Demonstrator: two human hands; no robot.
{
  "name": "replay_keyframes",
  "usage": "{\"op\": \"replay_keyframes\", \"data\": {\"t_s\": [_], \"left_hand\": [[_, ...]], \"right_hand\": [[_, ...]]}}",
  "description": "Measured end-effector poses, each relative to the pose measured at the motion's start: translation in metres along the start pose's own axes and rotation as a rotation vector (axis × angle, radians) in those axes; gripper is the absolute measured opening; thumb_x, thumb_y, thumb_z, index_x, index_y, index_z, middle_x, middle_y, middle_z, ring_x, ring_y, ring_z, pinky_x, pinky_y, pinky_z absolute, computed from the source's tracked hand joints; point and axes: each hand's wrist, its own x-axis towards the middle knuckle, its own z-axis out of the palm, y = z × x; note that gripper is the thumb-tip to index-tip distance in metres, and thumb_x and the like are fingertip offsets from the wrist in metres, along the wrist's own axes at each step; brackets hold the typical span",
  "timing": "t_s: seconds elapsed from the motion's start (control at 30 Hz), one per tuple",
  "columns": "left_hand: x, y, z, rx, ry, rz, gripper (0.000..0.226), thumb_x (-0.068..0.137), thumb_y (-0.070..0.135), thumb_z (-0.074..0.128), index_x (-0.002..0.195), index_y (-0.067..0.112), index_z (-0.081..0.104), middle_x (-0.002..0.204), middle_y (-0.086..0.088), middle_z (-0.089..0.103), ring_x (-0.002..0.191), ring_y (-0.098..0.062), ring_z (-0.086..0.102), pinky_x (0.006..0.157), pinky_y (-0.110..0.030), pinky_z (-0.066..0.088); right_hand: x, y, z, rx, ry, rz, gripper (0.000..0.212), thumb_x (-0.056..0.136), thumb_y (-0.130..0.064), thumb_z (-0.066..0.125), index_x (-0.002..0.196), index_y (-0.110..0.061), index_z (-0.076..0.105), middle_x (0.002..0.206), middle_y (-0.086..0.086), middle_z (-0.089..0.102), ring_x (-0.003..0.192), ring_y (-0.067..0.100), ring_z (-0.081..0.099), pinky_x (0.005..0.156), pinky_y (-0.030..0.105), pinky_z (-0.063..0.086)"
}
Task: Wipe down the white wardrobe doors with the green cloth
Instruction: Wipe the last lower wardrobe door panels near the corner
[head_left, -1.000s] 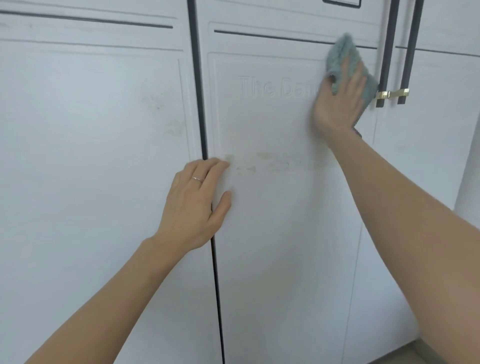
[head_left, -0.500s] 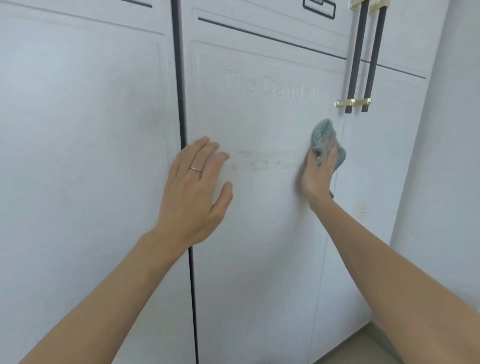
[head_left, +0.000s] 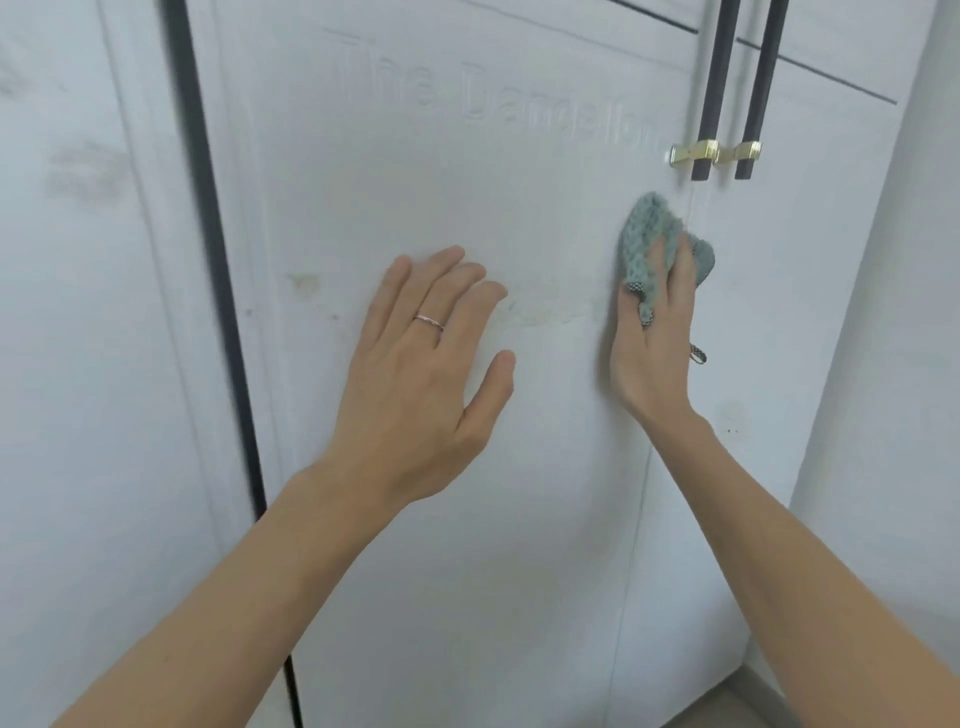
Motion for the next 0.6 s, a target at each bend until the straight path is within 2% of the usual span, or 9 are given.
{"op": "replay_keyframes", "data": {"t_s": [0.1, 0.17, 0.23, 0.3, 0.37, 0.43, 0.6], "left_hand": [[0.017, 0.018, 0.022, 0.009, -0.016, 0.02, 0.045, 0.104, 0.031, 0.047, 0.137, 0.004, 0.06, 0.146, -0.012, 0.058, 0.149, -0.031, 0.041, 0.129, -0.047, 0.018], [0.03, 0.025, 0.034, 0.01, -0.007, 0.007, 0.045, 0.104, 0.031, 0.047, 0.137, 0.004, 0.06, 0.147, -0.012, 0.057, 0.15, -0.031, 0.041, 0.129, -0.047, 0.018], [0.04, 0.029, 0.042, 0.029, 0.007, -0.003, 0.045, 0.104, 0.032, 0.047, 0.137, 0.004, 0.06, 0.147, -0.012, 0.057, 0.15, -0.031, 0.041, 0.13, -0.045, 0.017], [0.051, 0.032, 0.051, 0.06, 0.021, -0.007, 0.046, 0.104, 0.032, 0.047, 0.137, 0.003, 0.06, 0.147, -0.013, 0.057, 0.149, -0.032, 0.041, 0.13, -0.044, 0.016], [0.058, 0.035, 0.056, 0.081, 0.034, -0.014, 0.045, 0.104, 0.031, 0.048, 0.137, 0.003, 0.06, 0.147, -0.013, 0.057, 0.149, -0.032, 0.041, 0.13, -0.044, 0.016], [0.064, 0.042, 0.065, 0.097, 0.042, -0.024, 0.044, 0.103, 0.03, 0.05, 0.137, 0.004, 0.061, 0.147, -0.013, 0.057, 0.149, -0.032, 0.041, 0.13, -0.046, 0.015], [0.068, 0.054, 0.08, 0.131, 0.034, -0.025, 0.043, 0.102, 0.028, 0.053, 0.137, 0.003, 0.061, 0.147, -0.013, 0.056, 0.15, -0.033, 0.04, 0.129, -0.05, 0.016]], "right_hand": [[0.026, 0.008, -0.006, 0.0, -0.031, -0.217, 0.057, 0.105, -0.027, 0.036, 0.156, -0.042, 0.016, 0.168, 0.006, 0.014, 0.156, 0.024, 0.014, 0.125, 0.053, 0.02], [0.052, 0.008, -0.005, -0.064, -0.042, -0.315, 0.06, 0.104, -0.025, 0.036, 0.159, -0.035, 0.014, 0.168, 0.01, 0.015, 0.156, 0.034, 0.013, 0.124, 0.057, 0.019], [0.069, 0.01, -0.002, -0.098, -0.014, -0.315, 0.061, 0.104, -0.029, 0.036, 0.162, -0.016, 0.025, 0.165, 0.001, 0.013, 0.157, 0.036, 0.009, 0.124, 0.058, 0.017], [0.081, 0.014, 0.0, -0.117, 0.016, -0.334, 0.059, 0.104, -0.03, 0.039, 0.159, -0.009, 0.031, 0.164, 0.009, 0.019, 0.156, 0.04, 0.009, 0.126, 0.055, 0.014], [0.083, 0.015, 0.001, -0.136, 0.037, -0.373, 0.058, 0.104, -0.03, 0.041, 0.158, -0.007, 0.033, 0.165, 0.021, 0.02, 0.155, 0.043, 0.011, 0.126, 0.055, 0.014], [0.082, 0.022, -0.002, -0.13, 0.047, -0.404, 0.058, 0.104, -0.029, 0.04, 0.157, -0.008, 0.034, 0.165, 0.025, 0.019, 0.155, 0.043, 0.012, 0.124, 0.057, 0.015], [0.029, 0.054, -0.01, -0.187, -0.062, -0.408, 0.062, 0.101, -0.026, 0.045, 0.16, -0.017, 0.029, 0.169, 0.021, 0.009, 0.158, 0.037, 0.004, 0.123, 0.058, 0.015]]}}
